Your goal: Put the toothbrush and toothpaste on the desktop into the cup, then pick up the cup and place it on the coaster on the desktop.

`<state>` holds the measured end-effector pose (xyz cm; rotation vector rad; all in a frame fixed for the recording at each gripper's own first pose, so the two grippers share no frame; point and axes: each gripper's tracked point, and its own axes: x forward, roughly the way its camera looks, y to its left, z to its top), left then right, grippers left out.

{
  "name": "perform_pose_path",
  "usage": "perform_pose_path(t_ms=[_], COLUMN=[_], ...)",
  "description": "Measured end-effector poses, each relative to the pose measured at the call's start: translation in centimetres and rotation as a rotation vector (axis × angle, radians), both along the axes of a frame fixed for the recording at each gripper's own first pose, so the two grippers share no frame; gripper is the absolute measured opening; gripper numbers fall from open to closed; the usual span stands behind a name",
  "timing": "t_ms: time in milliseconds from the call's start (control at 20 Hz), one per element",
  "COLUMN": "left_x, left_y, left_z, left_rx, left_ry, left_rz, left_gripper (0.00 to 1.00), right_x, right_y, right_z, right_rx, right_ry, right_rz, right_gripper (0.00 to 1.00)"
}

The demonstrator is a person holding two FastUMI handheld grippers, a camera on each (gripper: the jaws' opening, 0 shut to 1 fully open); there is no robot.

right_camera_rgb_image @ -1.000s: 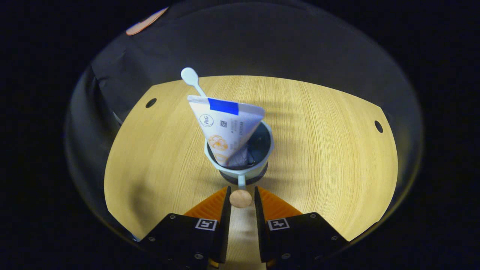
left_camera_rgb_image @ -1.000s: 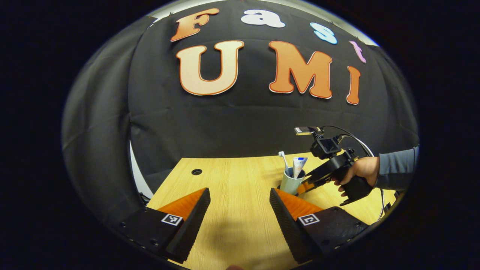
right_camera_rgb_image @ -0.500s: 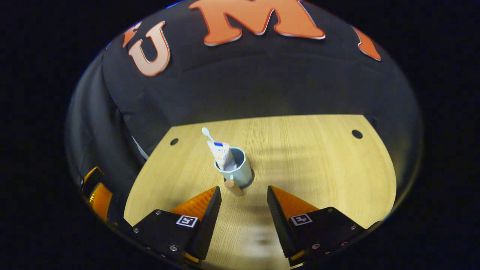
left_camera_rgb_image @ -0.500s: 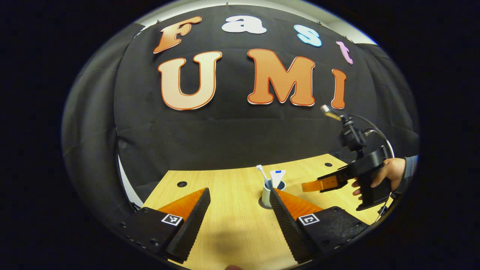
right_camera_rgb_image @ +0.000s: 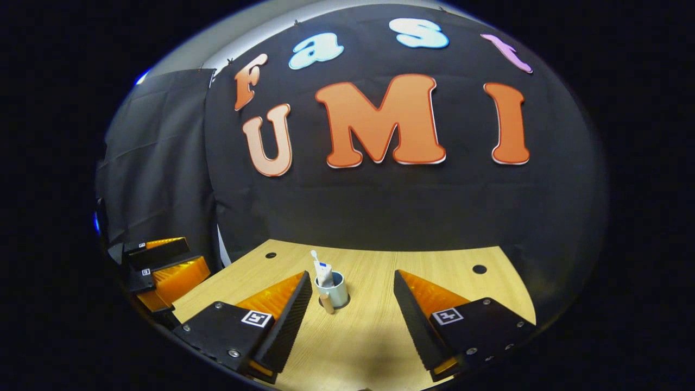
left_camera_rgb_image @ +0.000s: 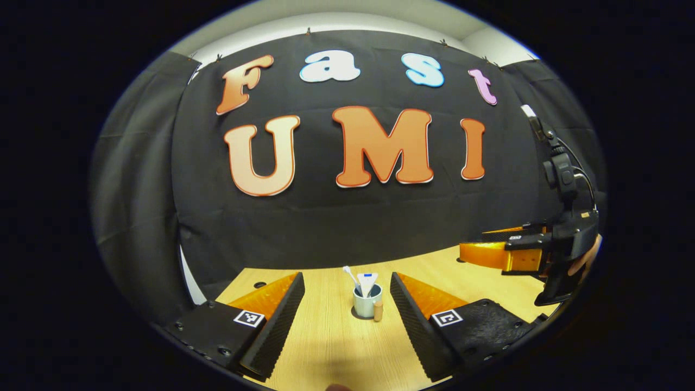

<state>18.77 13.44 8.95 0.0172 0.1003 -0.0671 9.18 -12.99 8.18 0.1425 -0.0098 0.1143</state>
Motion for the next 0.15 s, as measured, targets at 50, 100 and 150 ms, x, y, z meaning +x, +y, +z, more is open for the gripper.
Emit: perform_pose_path(t_ms=[50,100,150], left_x=[-0.6,-1.2,-1.9], left_y=[-0.3,-0.7,-1.2], left_z=[0.8,1.5,2.1], left_rx=[0.002,0.002,-0.002], left_ry=[-0.019,-0.036,-0.055], left_rz=[0.01,0.016,0.025], left_gripper=[0.95,0.95,0.95], right_x=[-1.2,-2.4,-3.4], right_y=[-0.5,-1.2,-1.6], right_z=[0.7,1.3,1.9], right_rx=[-0.003,-0.006,-0.011], right_ry=[-0.031,-0.063,-0.093], right_rz=[-0.002,-0.009,-0.01], right_gripper=[0.93,0.94,0.95])
